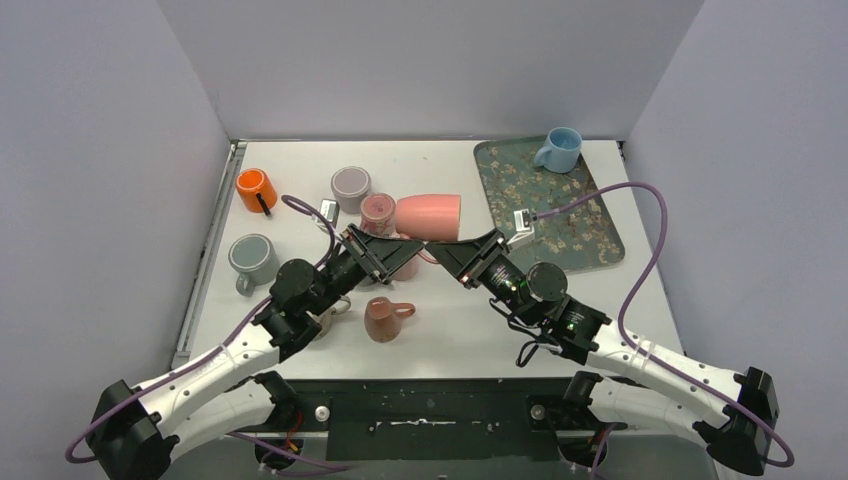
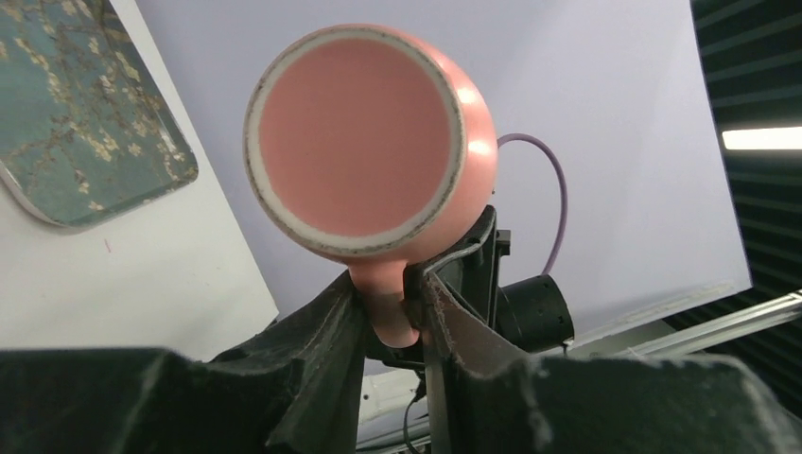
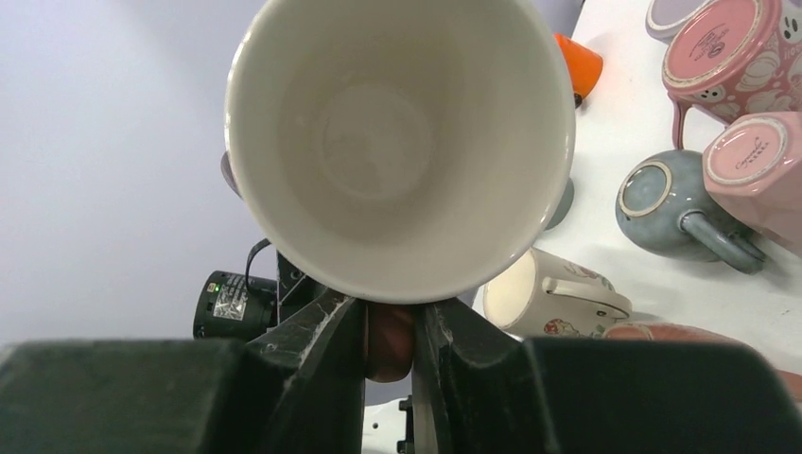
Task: Turn the mug right side up
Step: Place the cup on the tray.
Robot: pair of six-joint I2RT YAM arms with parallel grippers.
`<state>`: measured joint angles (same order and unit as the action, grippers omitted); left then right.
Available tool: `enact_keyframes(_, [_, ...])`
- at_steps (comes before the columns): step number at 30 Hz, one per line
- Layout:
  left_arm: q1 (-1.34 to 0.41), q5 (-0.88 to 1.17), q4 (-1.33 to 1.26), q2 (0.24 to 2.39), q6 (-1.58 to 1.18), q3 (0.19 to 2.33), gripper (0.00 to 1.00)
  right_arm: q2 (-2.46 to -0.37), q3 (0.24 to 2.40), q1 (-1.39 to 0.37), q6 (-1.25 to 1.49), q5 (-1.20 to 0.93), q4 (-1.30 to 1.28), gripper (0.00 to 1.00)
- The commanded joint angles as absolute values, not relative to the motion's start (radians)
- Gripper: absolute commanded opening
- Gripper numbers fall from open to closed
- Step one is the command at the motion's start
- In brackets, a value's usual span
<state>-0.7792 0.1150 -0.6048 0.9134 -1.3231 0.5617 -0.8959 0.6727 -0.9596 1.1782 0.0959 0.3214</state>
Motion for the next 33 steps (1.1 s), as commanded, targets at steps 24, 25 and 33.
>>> enact_keyframes(24, [-0.782,-0.148,0.042,0.904,-0.623,0.818,0.97,-0.991,0.884,-0.794,0.856,0.298,0.092,0.0])
enact_keyframes(25, [-0.781,-0.16,0.074,0.906,-0.576,0.84,0.97,-1.003,0.903,-0.784,0.823,0.304,0.066,0.0])
enact_keyframes(33, [-0.772,-0.313,0.322,0.998,-0.273,1.023,0.97,-1.144,1.072,-0.635,0.57,0.265,-0.157,0.0])
